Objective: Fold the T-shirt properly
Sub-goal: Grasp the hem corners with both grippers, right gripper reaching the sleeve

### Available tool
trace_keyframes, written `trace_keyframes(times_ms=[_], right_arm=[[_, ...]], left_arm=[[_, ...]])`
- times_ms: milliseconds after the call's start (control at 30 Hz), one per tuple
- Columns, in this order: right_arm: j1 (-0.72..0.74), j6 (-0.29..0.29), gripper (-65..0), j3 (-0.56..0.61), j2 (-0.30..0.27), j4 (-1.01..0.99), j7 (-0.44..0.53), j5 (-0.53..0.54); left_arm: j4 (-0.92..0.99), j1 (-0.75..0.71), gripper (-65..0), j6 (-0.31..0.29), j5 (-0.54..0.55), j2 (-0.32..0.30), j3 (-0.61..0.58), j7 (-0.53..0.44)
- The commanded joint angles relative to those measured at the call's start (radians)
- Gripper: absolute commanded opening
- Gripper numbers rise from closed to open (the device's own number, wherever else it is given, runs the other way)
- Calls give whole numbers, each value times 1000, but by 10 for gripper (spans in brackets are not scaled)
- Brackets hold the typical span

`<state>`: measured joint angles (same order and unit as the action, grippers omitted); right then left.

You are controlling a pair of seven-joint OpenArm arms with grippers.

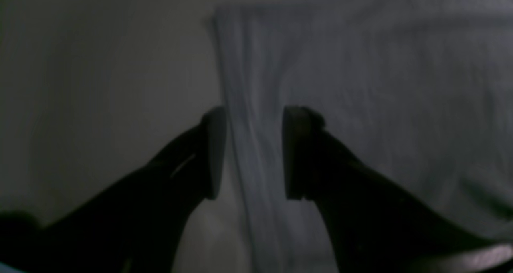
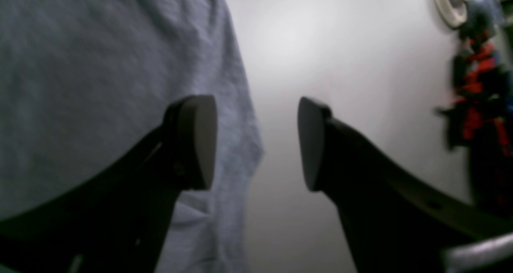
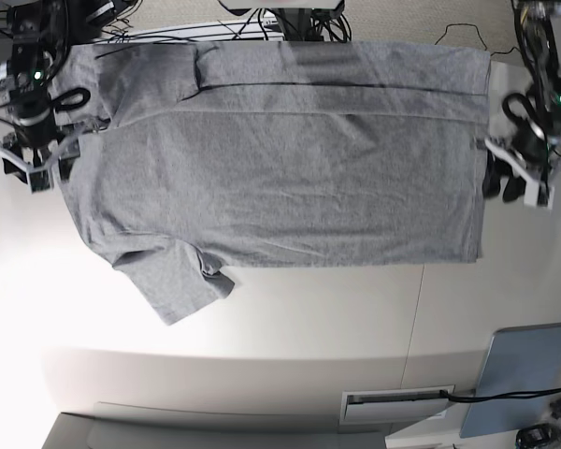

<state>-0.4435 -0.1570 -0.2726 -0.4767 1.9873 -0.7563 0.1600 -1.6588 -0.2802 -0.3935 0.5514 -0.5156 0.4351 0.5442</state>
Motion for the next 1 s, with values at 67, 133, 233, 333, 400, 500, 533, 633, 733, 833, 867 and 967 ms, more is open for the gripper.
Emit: trace_keyframes(times_ms=[67,133,233,333,400,500,533,633,733,833,867,967], right_arm=[[69,-18,-330,0,10,11,-14,9],[97,-48,-330,5,32,9,-12,9],[122,-51,-330,23,60,5,-13,8],[131,-51,-330,51,69,0,-14,8],[130,-52,-330,60,70,0,-15,6],[130,-52,-330,61,69,0,-15,4],[130,-52,-330,61,69,0,-15,4],[130,-52,-330,61,69,0,-15,4],[130,-52,-330,61,69,0,-15,4],[131,-52,-330,61,69,0,-14,4],[130,-52,-330,61,69,0,-15,4],[131,-52,-330,61,69,0,-14,4]], left_arm=[[115,137,-405,-1,10,-20,-36,10],[206,216,-404,0,-10,-20,-86,7],[356,338,-404,33,-76,-20,-177,-23],[514,464,-404,80,-124,-20,-249,-62],[613,544,-404,82,-129,-19,-280,-68],[741,642,-404,76,-129,-19,-305,-66],[780,668,-404,55,-129,-19,-309,-65],[865,721,-404,-24,-122,-18,-309,-34],[906,735,-404,-66,-116,-15,-309,-13],[908,731,-404,-80,-113,-10,-309,8],[908,731,-404,-84,-113,-7,-309,19],[908,731,-404,-128,-113,5,-309,26]])
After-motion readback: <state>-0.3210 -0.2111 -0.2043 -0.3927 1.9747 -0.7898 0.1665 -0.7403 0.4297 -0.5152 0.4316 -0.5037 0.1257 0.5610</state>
